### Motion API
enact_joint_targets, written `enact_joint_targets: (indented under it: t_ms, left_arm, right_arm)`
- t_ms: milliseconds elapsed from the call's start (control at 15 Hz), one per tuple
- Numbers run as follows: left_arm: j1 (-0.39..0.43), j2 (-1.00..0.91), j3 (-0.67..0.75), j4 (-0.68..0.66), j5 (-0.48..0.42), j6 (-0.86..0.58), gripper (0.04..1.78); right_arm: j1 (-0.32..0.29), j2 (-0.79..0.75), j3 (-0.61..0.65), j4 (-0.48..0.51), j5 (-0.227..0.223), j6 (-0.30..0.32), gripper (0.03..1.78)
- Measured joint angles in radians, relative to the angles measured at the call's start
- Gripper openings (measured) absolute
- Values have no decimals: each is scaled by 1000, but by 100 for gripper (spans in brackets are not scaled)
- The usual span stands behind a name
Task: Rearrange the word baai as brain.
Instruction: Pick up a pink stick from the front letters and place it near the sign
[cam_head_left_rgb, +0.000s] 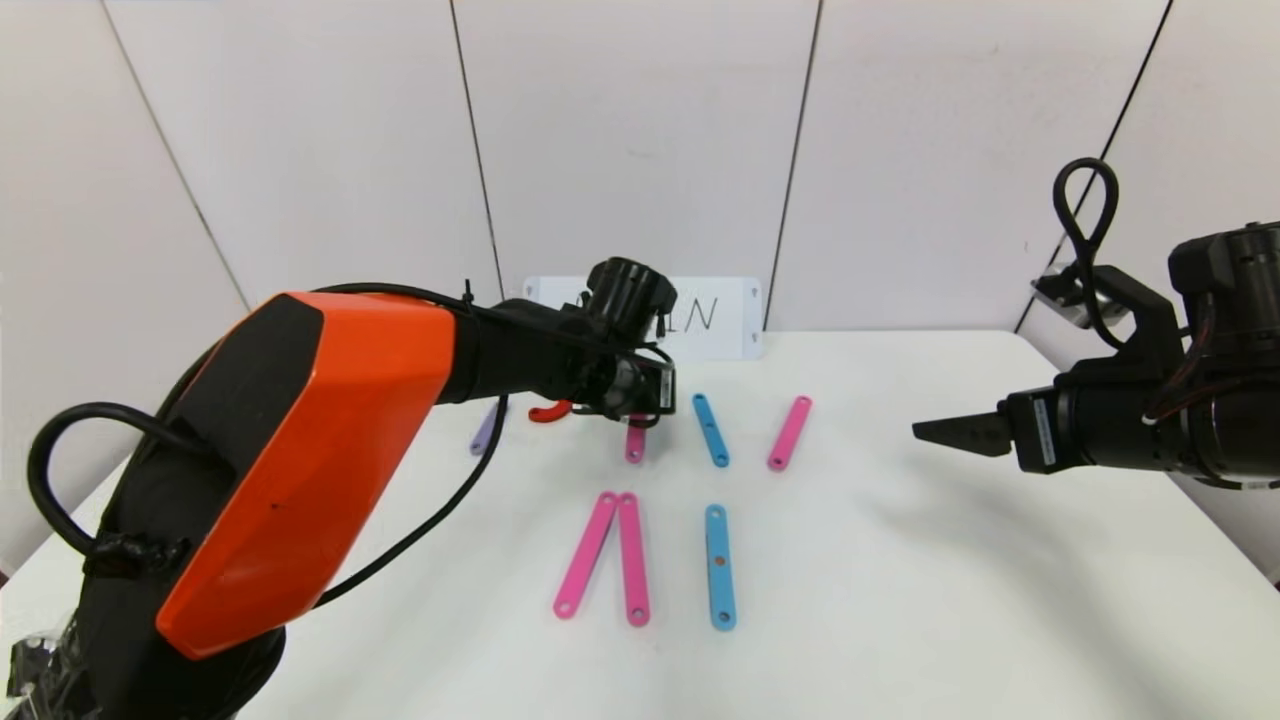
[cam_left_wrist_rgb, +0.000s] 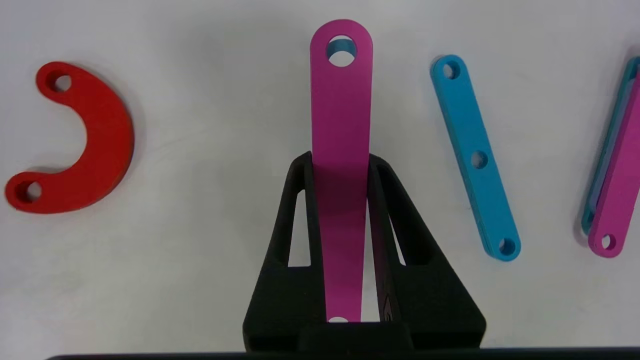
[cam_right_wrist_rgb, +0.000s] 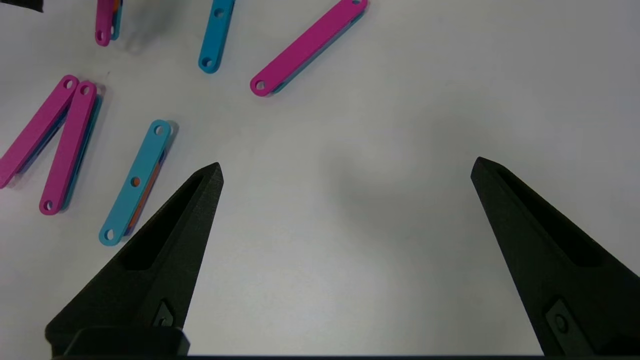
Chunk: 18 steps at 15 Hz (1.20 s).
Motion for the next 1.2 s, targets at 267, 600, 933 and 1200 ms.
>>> enact_joint_targets:
  t_ms: [267,600,933,1200]
  left_arm:
    - [-17,43,-1,-53,4,1,30]
    - [-24,73,-1,-90,9,4,30]
    - [-29,80,-1,-94,7,-2,32]
    - [-29,84,0,-110,7,-1,62]
  right_arm:
    - [1,-3,3,-1,1,0,174]
    - [0,-3,5,0,2,-1,174]
    - [0,-2,5,0,0,-1,174]
    - [0,-1,5,-1,0,-1,174]
